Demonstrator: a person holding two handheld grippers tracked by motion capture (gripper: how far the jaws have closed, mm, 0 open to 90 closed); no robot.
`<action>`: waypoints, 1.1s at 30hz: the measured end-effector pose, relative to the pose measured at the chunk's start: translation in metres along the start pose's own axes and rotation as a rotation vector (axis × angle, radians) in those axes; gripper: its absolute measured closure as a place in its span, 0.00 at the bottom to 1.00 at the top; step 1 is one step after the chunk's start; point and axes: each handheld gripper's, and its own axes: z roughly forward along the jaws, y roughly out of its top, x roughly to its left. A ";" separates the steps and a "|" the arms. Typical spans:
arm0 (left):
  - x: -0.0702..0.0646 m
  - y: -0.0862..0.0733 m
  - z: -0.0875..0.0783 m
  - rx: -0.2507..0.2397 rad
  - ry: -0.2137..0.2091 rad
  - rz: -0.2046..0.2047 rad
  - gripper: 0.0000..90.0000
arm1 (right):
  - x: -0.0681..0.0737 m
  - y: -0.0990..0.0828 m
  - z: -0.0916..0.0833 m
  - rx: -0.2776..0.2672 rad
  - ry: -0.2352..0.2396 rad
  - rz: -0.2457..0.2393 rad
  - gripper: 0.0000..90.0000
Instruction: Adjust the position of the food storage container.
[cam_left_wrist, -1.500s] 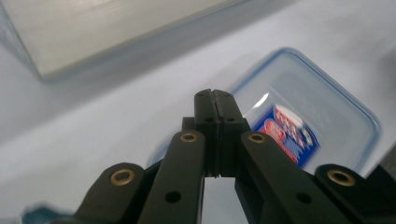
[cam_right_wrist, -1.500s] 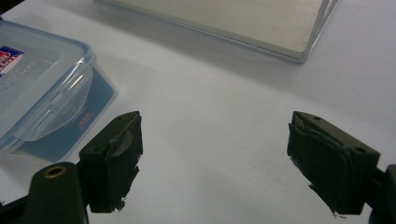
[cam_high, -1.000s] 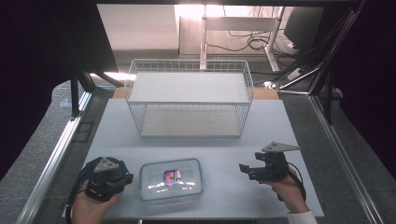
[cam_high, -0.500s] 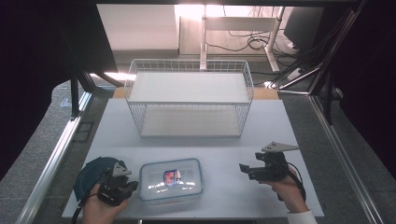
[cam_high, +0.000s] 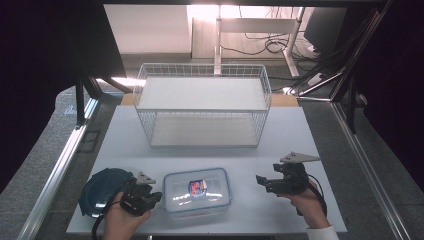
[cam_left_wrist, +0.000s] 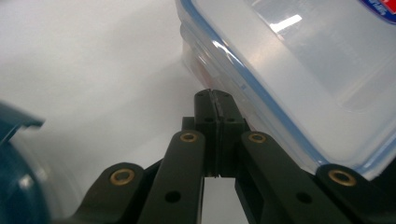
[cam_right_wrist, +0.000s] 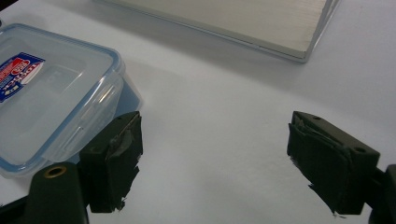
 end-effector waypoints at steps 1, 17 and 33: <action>-0.002 0.003 0.004 0.001 -0.005 0.006 1.00 | -0.001 0.000 -0.001 0.000 -0.002 0.003 0.20; -0.011 0.038 0.024 -0.021 -0.053 0.016 1.00 | -0.007 -0.002 -0.008 -0.020 -0.035 0.038 0.20; -0.012 0.045 0.029 -0.029 -0.084 0.039 1.00 | -0.003 -0.002 -0.009 -0.017 -0.024 0.017 0.20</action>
